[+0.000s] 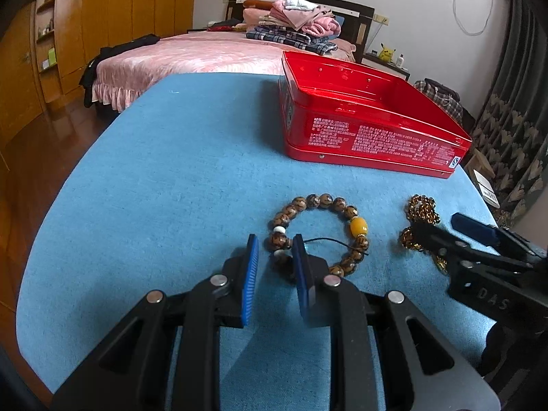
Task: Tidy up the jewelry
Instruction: 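Lower the left tool onto the wooden bead bracelet while the right tool approaches the dark bead necklace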
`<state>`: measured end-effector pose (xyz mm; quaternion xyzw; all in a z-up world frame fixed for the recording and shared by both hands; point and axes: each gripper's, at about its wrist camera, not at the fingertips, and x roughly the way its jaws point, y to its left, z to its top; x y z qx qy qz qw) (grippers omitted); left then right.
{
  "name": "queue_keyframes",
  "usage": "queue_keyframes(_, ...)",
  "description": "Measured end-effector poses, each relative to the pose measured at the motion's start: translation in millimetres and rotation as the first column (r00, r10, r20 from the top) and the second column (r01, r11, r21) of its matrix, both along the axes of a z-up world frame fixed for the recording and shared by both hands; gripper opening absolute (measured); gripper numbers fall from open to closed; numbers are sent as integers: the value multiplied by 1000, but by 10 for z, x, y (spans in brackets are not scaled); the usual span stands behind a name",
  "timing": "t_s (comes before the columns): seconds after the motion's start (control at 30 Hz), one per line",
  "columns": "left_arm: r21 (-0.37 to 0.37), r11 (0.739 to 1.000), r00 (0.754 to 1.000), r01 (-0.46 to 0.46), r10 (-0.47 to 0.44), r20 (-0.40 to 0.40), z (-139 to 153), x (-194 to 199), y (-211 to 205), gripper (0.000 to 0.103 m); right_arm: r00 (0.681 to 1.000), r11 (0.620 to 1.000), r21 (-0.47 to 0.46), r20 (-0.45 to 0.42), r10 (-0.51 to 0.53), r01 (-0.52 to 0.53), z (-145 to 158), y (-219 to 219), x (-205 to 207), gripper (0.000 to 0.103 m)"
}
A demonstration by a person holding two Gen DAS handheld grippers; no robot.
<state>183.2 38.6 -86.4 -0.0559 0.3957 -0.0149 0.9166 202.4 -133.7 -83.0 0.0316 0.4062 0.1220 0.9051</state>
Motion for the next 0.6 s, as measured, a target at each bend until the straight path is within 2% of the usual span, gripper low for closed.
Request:
queue_keyframes(0.03, 0, 1000, 1000, 1, -1, 1, -1, -3, -4, 20, 1000, 1000, 20, -10, 8, -8, -24, 10, 13, 66)
queue_keyframes(0.3, -2, 1000, 1000, -1, 1, 2, -9, 20, 16, 21, 999, 999, 0, 2, 42, -42, -41, 119, 98, 57)
queue_keyframes(0.43, -2, 1000, 1000, -1, 1, 2, -7, 27, 24, 21, 994, 993, 27, 8, 112, -112, -42, 132, 65, 47)
queue_keyframes(0.6, -2, 1000, 1000, -3, 3, 4, -6, 27, 28, 21, 991, 991, 23, 15, 131, -131, -32, 64, -26, 46)
